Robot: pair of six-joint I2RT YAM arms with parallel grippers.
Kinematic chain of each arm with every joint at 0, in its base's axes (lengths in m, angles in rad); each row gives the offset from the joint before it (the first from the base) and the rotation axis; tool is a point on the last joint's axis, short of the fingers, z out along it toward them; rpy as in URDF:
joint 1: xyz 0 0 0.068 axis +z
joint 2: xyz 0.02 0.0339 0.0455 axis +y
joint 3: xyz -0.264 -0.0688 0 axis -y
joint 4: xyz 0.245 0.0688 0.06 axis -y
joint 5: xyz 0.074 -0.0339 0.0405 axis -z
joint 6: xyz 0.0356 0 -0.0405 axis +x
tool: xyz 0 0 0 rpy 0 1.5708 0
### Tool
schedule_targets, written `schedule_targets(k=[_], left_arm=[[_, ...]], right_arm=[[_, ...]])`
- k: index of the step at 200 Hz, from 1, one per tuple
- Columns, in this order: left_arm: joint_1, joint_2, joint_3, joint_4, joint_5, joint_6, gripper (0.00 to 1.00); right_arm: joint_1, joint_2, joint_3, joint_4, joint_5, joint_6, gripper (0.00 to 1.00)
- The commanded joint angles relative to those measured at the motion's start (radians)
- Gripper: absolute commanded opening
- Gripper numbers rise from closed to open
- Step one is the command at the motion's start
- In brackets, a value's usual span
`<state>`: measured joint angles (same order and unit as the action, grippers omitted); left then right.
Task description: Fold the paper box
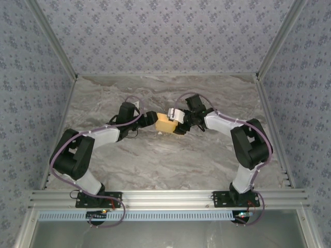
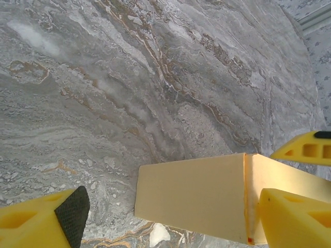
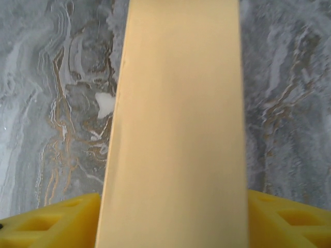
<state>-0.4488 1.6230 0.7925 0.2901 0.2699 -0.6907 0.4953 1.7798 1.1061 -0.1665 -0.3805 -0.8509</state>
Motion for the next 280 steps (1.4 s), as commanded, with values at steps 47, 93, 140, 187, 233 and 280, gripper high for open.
schedule_targets(k=[47, 93, 140, 187, 233, 280], left_arm=[[0.024, -0.201, -0.011, -0.177, -0.056, -0.041, 0.99], [0.061, -0.432, -0.028, -0.263, -0.209, 0.026, 1.0], [0.078, -0.593, -0.09, -0.302, -0.438, 0.173, 0.99], [0.078, -0.632, -0.157, -0.228, -0.664, 0.322, 0.99], [0.078, -0.649, -0.175, -0.182, -0.803, 0.463, 0.99], [0.08, -0.84, -0.399, 0.045, -0.582, 0.759, 0.99]], right_arm=[[0.154, -0.077, -0.169, 0.229, 0.379, -0.239, 0.69], [0.262, -0.106, -0.327, 0.465, 0.58, -0.329, 0.76], [0.303, -0.306, -0.384, 0.309, 0.455, -0.224, 1.0], [0.215, -0.524, -0.342, -0.019, 0.176, -0.091, 1.0], [0.104, -0.72, -0.325, -0.042, -0.059, 0.025, 1.0], [0.017, -0.878, -0.354, 0.239, 0.257, 0.301, 1.0]])
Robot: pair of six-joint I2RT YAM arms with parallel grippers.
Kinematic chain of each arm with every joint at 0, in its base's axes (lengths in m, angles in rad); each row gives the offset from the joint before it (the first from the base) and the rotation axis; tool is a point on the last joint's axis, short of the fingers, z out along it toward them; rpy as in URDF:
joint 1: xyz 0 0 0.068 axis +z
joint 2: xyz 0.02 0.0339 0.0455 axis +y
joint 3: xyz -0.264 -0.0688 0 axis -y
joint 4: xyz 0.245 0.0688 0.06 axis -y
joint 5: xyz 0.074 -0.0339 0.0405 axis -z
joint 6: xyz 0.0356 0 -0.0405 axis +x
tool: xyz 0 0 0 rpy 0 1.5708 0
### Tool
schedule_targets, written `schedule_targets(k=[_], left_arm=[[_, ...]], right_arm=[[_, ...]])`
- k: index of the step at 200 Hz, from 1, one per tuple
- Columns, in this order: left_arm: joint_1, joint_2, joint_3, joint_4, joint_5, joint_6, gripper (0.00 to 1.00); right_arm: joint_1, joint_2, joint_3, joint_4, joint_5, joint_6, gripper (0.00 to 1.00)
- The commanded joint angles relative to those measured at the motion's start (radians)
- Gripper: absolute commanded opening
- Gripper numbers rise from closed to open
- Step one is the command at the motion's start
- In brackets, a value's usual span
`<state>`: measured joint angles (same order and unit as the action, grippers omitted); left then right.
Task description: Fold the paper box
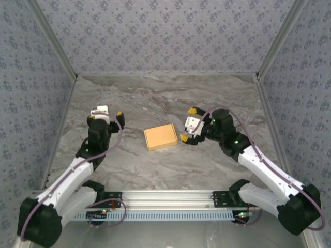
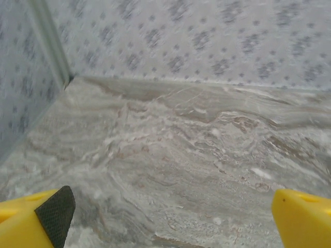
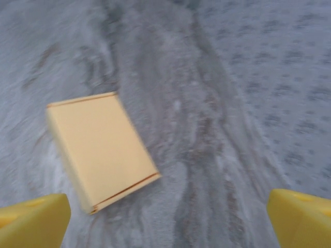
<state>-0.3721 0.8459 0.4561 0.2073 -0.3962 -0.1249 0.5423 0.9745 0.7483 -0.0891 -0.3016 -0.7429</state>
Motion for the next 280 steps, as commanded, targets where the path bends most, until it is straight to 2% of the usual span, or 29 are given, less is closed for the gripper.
schedule_targets(k=[1, 18, 37, 55, 86, 124, 142, 159, 168, 190, 199, 220, 237, 249, 258, 269, 280], left_arm=[[0.004, -0.064, -0.063, 0.127, 0.077, 0.192, 0.99], [0.021, -0.048, -0.075, 0.126, -0.007, 0.194, 0.99], [0.05, -0.008, -0.07, 0.096, -0.007, 0.241, 0.99], [0.096, 0.05, -0.118, 0.194, 0.09, 0.346, 0.99], [0.241, 0.152, -0.153, 0.319, 0.278, 0.21, 0.99], [0.262, 0.302, -0.132, 0.393, 0.292, 0.224, 0.99], [0.274, 0.382, -0.133, 0.468, 0.304, 0.187, 0.99], [0.275, 0.481, -0.109, 0.525, 0.317, 0.19, 0.99], [0.275, 0.507, -0.066, 0.472, 0.329, 0.212, 0.99], [0.294, 0.602, -0.048, 0.554, 0.287, 0.195, 0.99], [0.309, 0.599, -0.025, 0.495, 0.311, 0.183, 0.99], [0.324, 0.608, -0.029, 0.513, 0.334, 0.174, 1.0], [0.359, 0.637, -0.039, 0.55, 0.383, 0.147, 1.0], [0.402, 0.707, -0.08, 0.713, 0.444, 0.119, 0.99], [0.396, 0.674, -0.06, 0.615, 0.439, 0.129, 0.99], [0.387, 0.688, -0.069, 0.653, 0.42, 0.133, 0.99], [0.384, 0.685, -0.06, 0.633, 0.416, 0.133, 0.99]], right_arm=[[-0.032, -0.077, 0.004, 0.165, 0.188, 0.198, 1.0], [-0.086, -0.129, -0.02, 0.185, 0.327, 0.333, 1.0], [-0.157, -0.188, -0.081, 0.202, 0.43, 0.458, 1.0], [-0.221, -0.242, -0.191, 0.274, 0.505, 0.537, 1.0], [-0.31, -0.23, -0.361, 0.383, 0.587, 0.575, 1.0], [-0.413, -0.113, -0.525, 0.62, 0.609, 0.693, 1.0], [-0.435, -0.049, -0.564, 0.7, 0.68, 0.741, 1.0], [-0.464, 0.023, -0.584, 0.759, 0.676, 0.753, 1.0], [-0.471, 0.064, -0.596, 0.809, 0.671, 0.744, 1.0], [-0.491, 0.148, -0.584, 0.886, 0.65, 0.73, 1.0], [-0.511, 0.186, -0.568, 0.901, 0.63, 0.747, 1.0], [-0.544, 0.311, -0.542, 1.037, 0.557, 0.769, 1.0], [-0.528, 0.392, -0.443, 0.927, 0.589, 0.761, 1.0], [-0.511, 0.453, -0.435, 0.96, 0.621, 0.754, 1.0], [-0.496, 0.479, -0.428, 0.99, 0.62, 0.734, 1.0], [-0.489, 0.484, -0.414, 0.962, 0.625, 0.729, 1.0], [-0.509, 0.493, -0.401, 0.926, 0.567, 0.737, 1.0]])
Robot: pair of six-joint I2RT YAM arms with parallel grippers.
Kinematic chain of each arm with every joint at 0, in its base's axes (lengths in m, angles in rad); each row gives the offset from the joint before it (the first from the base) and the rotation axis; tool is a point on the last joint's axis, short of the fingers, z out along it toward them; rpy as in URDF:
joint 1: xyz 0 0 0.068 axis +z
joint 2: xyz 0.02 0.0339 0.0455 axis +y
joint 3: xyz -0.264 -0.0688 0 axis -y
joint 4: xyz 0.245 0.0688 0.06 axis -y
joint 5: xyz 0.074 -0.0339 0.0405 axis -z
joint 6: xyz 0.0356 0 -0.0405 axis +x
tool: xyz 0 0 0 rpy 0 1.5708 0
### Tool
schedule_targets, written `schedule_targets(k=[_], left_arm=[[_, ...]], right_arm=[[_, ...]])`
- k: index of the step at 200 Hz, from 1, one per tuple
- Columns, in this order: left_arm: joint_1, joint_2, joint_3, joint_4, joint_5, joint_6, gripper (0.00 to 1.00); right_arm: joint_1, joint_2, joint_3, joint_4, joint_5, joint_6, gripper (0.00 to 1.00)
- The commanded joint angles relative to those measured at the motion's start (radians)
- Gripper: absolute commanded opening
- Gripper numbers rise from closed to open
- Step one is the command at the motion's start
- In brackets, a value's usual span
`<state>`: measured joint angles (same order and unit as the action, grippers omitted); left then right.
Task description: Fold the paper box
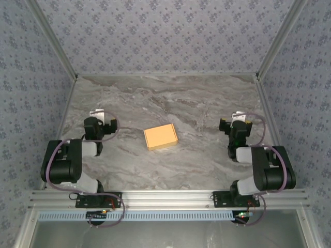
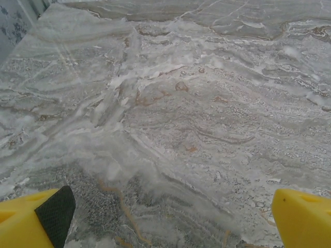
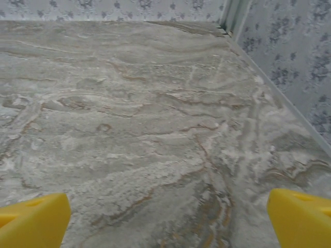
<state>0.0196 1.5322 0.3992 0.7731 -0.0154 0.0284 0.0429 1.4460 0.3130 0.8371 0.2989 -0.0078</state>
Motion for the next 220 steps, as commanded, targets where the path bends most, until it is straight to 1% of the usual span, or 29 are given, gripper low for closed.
schedule_targets(k=[1, 4, 8, 11, 15, 19, 21, 31, 42, 51, 60, 68, 77, 86, 134, 201, 209, 220], left_arm=[[-0.009, -0.001, -0.004, 0.072, 0.034, -0.021, 0.99], [-0.008, 0.002, -0.004, 0.075, 0.034, -0.02, 0.99], [-0.008, -0.001, 0.0, 0.063, 0.034, -0.021, 0.99], [-0.007, -0.002, 0.003, 0.055, 0.033, -0.021, 0.99], [-0.007, 0.0, 0.003, 0.059, 0.031, -0.023, 0.99], [-0.007, 0.001, 0.003, 0.062, 0.032, -0.024, 0.99], [-0.006, 0.001, 0.003, 0.059, 0.032, -0.025, 0.99], [-0.006, 0.001, 0.004, 0.059, 0.032, -0.025, 0.99], [-0.004, 0.001, 0.004, 0.055, 0.033, -0.024, 0.99], [-0.005, 0.0, 0.004, 0.057, 0.032, -0.025, 0.99], [-0.006, 0.0, 0.003, 0.058, 0.032, -0.024, 0.99], [-0.006, 0.0, 0.003, 0.057, 0.033, -0.024, 0.99], [-0.005, 0.001, 0.003, 0.058, 0.031, -0.023, 0.99], [-0.006, 0.001, 0.003, 0.058, 0.029, -0.025, 0.99], [0.003, 0.002, 0.015, 0.038, 0.031, -0.038, 0.99], [0.0, 0.002, 0.012, 0.038, 0.026, -0.035, 0.99], [-0.001, 0.001, 0.013, 0.04, 0.022, -0.034, 0.99], [-0.004, 0.0, 0.013, 0.04, 0.02, -0.033, 0.99]], right_arm=[[-0.012, 0.026, 0.035, -0.004, -0.042, 0.006, 1.0], [-0.026, 0.048, 0.037, 0.015, -0.049, 0.04, 1.0], [-0.039, 0.111, 0.032, 0.13, -0.054, 0.019, 1.0], [-0.036, 0.125, 0.02, 0.164, -0.049, 0.012, 1.0], [-0.032, 0.1, 0.023, 0.113, -0.038, 0.017, 1.0], [-0.04, 0.067, 0.051, -0.022, -0.051, 0.034, 1.0], [-0.045, 0.061, 0.064, -0.048, -0.055, 0.059, 1.0], [-0.043, 0.098, 0.029, 0.094, -0.05, 0.026, 1.0], [-0.044, 0.068, 0.057, -0.017, -0.055, 0.036, 1.0], [-0.043, 0.089, 0.04, 0.06, -0.052, 0.026, 1.0], [-0.044, 0.072, 0.053, -0.005, -0.054, 0.034, 1.0], [-0.043, 0.084, 0.045, 0.037, -0.053, 0.029, 1.0], [-0.043, 0.076, 0.053, 0.003, -0.054, 0.032, 1.0], [-0.042, 0.081, 0.048, 0.028, -0.057, 0.027, 1.0], [-0.043, 0.075, 0.057, 0.002, -0.1, 0.011, 1.0], [-0.046, 0.075, 0.06, -0.003, -0.113, 0.012, 1.0], [-0.052, 0.075, 0.065, -0.012, -0.151, 0.004, 1.0], [-0.068, 0.077, 0.078, -0.039, -0.241, -0.013, 1.0]])
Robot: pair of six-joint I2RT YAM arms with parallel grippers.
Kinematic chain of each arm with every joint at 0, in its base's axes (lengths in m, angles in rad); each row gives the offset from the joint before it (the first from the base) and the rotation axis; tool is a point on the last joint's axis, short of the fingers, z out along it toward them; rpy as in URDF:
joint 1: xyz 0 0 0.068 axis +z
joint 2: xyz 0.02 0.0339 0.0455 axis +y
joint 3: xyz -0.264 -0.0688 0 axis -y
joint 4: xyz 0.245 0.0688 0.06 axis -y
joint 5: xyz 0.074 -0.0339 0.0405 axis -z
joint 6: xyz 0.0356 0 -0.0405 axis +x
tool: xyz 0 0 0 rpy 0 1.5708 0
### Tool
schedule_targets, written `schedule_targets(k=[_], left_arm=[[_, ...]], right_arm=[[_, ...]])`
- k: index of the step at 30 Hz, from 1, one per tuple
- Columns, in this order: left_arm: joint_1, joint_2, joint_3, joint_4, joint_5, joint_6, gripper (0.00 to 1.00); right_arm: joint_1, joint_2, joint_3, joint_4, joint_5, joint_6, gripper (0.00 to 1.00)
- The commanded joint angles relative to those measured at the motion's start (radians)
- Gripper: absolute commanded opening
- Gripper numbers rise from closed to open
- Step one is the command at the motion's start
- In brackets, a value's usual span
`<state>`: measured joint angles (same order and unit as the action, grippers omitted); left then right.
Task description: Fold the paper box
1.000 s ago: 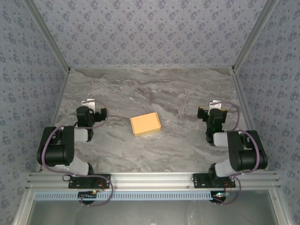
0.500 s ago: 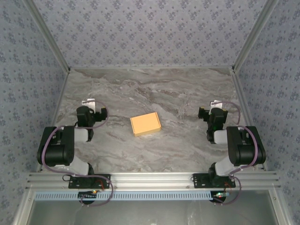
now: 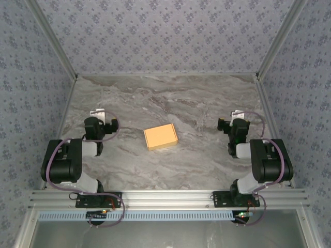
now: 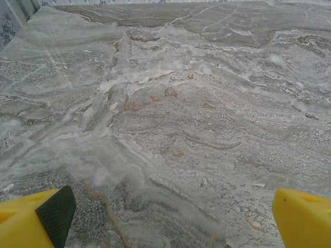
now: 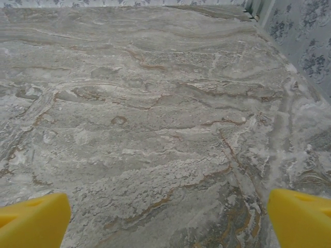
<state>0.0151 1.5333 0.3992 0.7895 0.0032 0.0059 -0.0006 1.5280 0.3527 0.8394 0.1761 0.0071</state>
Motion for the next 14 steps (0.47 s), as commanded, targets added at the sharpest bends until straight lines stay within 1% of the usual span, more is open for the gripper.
schedule_targets(k=[1, 2, 3, 14], left_arm=[[0.0, 0.0, 0.013, 0.024, 0.001, -0.011, 0.99], [0.001, 0.001, 0.013, 0.024, 0.002, -0.011, 0.99], [0.0, 0.0, 0.012, 0.024, 0.001, -0.01, 0.99], [-0.003, -0.001, 0.012, 0.025, -0.004, -0.008, 0.99]], right_arm=[[-0.025, -0.006, 0.039, -0.044, -0.127, -0.03, 1.0], [-0.035, -0.007, 0.043, -0.052, -0.161, -0.031, 1.0], [-0.038, -0.005, 0.044, -0.052, -0.167, -0.029, 1.0], [-0.036, -0.008, 0.04, -0.046, -0.162, -0.03, 1.0]])
